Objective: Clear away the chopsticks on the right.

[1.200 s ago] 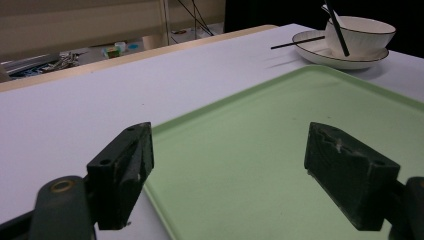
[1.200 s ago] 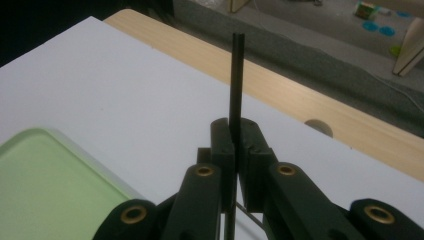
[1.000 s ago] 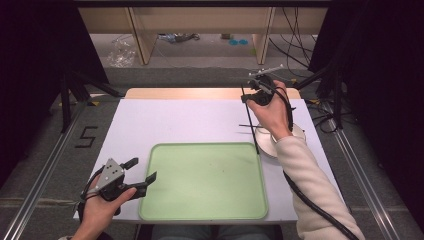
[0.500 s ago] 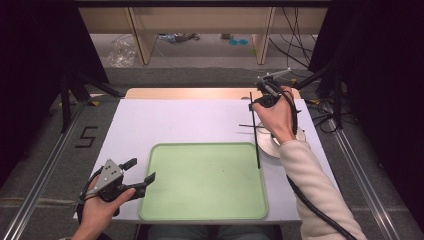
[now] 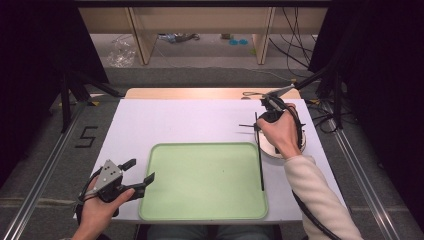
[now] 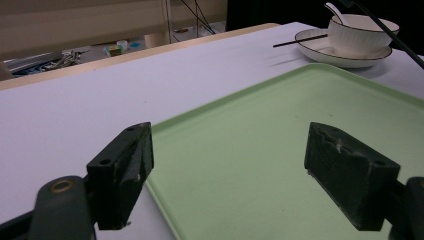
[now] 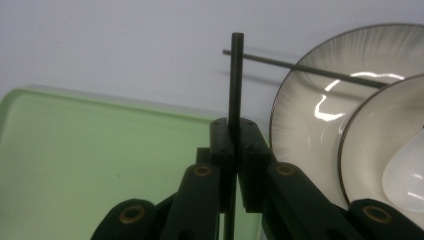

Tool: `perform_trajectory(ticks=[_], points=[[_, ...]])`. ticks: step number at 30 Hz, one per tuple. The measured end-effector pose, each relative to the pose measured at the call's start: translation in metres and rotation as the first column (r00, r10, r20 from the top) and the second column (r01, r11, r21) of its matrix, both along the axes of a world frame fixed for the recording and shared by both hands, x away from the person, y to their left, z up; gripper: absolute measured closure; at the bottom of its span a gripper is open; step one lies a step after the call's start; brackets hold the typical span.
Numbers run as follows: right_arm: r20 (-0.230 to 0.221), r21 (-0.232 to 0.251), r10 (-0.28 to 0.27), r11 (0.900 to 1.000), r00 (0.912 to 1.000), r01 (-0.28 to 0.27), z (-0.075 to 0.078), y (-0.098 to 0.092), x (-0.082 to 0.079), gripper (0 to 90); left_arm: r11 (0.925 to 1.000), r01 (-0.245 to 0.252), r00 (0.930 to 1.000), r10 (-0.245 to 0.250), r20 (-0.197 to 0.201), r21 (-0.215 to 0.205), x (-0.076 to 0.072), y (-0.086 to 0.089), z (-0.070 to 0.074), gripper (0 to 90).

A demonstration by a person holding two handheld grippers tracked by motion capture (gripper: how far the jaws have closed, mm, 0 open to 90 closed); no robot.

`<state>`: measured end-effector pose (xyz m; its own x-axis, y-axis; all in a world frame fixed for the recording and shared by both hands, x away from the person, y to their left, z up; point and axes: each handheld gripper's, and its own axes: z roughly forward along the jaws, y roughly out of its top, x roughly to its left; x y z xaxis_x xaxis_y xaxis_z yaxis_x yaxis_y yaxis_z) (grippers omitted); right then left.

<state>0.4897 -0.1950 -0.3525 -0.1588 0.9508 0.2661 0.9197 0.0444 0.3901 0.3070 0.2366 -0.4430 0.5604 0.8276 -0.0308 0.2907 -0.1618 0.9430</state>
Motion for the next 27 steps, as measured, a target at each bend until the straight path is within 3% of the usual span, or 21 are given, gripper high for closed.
perform_trajectory(ticks=[2, 4, 5, 8, 9, 15, 19, 21, 27], points=[[-0.005, -0.004, -0.003, 1.000, 1.0000, 0.003, -0.002, 0.000, -0.002, 87.9, 1.0000, -0.001, 1.0000, 0.001, 0.000, 0.001, 0.000, 0.000, 0.000, 19.7], [-0.048, -0.002, -0.022, 1.000, 0.9986, 0.022, -0.005, 0.003, -0.008, 87.9, 1.0000, 0.000, 1.0000, 0.000, 0.001, 0.007, -0.001, 0.001, 0.000, 19.7], [-0.024, -0.026, -0.002, 1.000, 0.9997, 0.001, -0.009, 0.002, -0.009, 87.9, 1.0000, -0.001, 1.0000, 0.001, 0.002, 0.007, -0.001, 0.001, 0.000, 19.7], [-0.037, -0.033, 0.004, 0.999, 0.9993, -0.005, -0.014, 0.002, -0.010, 87.9, 1.0000, -0.003, 1.0000, 0.003, 0.002, 0.006, -0.001, 0.001, 0.000, 19.7], [-0.066, -0.044, -0.006, 0.999, 0.9978, 0.003, -0.018, 0.002, -0.011, 87.9, 1.0000, -0.006, 1.0000, 0.006, 0.001, -0.001, -0.002, 0.001, 0.000, 19.7], [-0.119, -0.058, -0.023, 0.998, 0.9927, 0.016, -0.025, 0.004, -0.012, 87.9, 1.0000, -0.002, 1.0000, 0.002, 0.002, 0.007, -0.002, 0.002, 0.000, 19.7], [-0.165, -0.066, -0.012, 0.998, 0.9862, 0.001, -0.035, 0.006, -0.011, 87.9, 1.0000, -0.002, 1.0000, 0.002, 0.002, 0.007, -0.003, 0.002, 0.001, 19.7], [-0.217, -0.060, -0.047, 0.998, 0.9750, 0.035, -0.038, 0.009, -0.010, 87.9, 1.0000, -0.002, 1.0000, 0.002, 0.002, 0.006, -0.003, 0.002, 0.001, 19.7], [-0.259, -0.059, -0.055, 0.997, 0.9644, 0.041, -0.051, 0.010, -0.006, 87.9, 1.0000, -0.005, 1.0000, 0.005, 0.002, 0.005, -0.003, 0.003, 0.000, 19.7]])
